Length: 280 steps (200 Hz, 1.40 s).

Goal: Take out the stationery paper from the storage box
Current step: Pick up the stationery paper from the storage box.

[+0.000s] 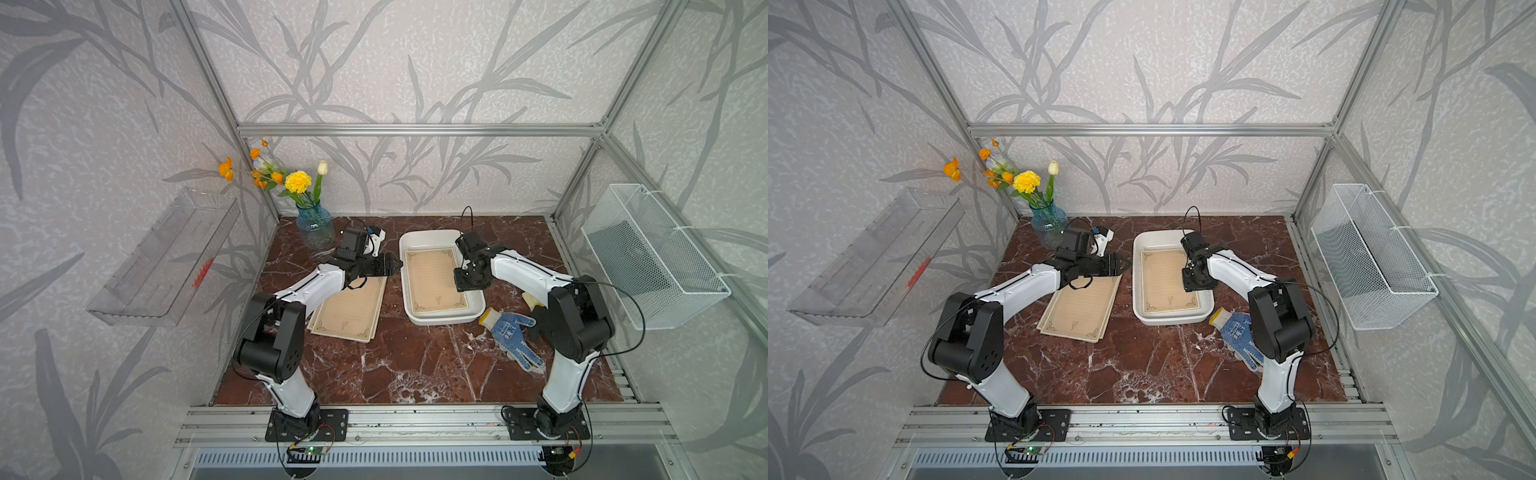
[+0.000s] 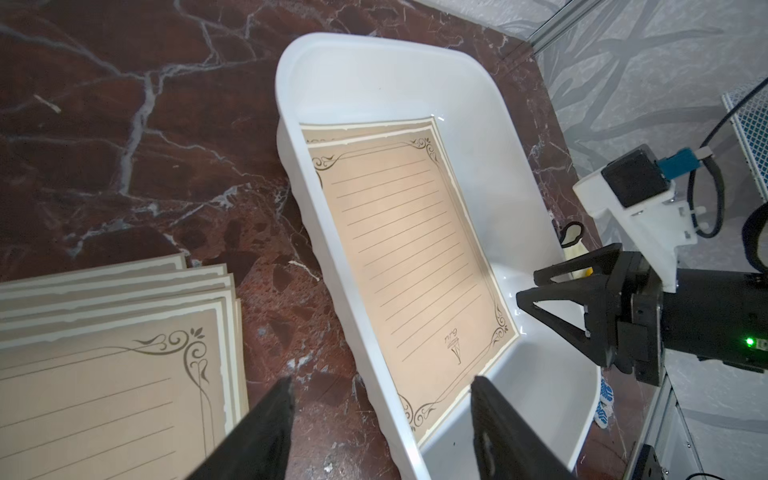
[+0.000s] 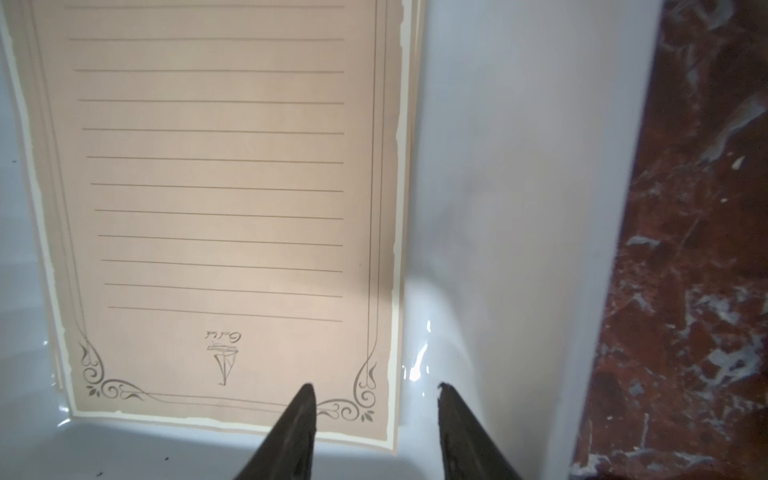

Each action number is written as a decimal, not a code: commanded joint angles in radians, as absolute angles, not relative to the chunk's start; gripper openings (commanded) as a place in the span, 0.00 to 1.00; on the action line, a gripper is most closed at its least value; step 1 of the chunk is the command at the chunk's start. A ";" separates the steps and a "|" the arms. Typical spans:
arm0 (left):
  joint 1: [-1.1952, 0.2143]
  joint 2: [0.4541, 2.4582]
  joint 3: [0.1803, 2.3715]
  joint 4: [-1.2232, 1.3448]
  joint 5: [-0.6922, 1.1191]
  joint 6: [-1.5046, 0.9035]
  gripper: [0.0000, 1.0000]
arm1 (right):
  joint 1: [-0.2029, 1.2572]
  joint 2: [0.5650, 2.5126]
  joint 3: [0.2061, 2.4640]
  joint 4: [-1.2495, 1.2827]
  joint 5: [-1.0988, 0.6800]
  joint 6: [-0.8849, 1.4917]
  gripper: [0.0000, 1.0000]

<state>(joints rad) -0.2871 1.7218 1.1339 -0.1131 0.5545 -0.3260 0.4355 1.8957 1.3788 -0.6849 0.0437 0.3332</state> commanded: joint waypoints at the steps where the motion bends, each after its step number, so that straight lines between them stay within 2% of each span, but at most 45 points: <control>1: -0.291 1.751 1.172 -0.171 0.580 -0.325 0.67 | 0.433 1.925 1.389 -0.686 0.052 0.359 0.48; 63: -0.296 1.818 1.217 -0.204 0.601 -0.330 0.67 | 0.434 2.005 1.426 -0.684 0.051 0.377 0.49; 143: -0.298 1.826 1.236 -0.226 0.605 -0.318 0.66 | 0.432 2.015 1.440 -0.683 0.030 0.392 0.48; 280: -0.298 1.828 1.240 -0.228 0.608 -0.336 0.66 | 0.432 1.891 1.397 -0.606 -0.051 0.409 0.29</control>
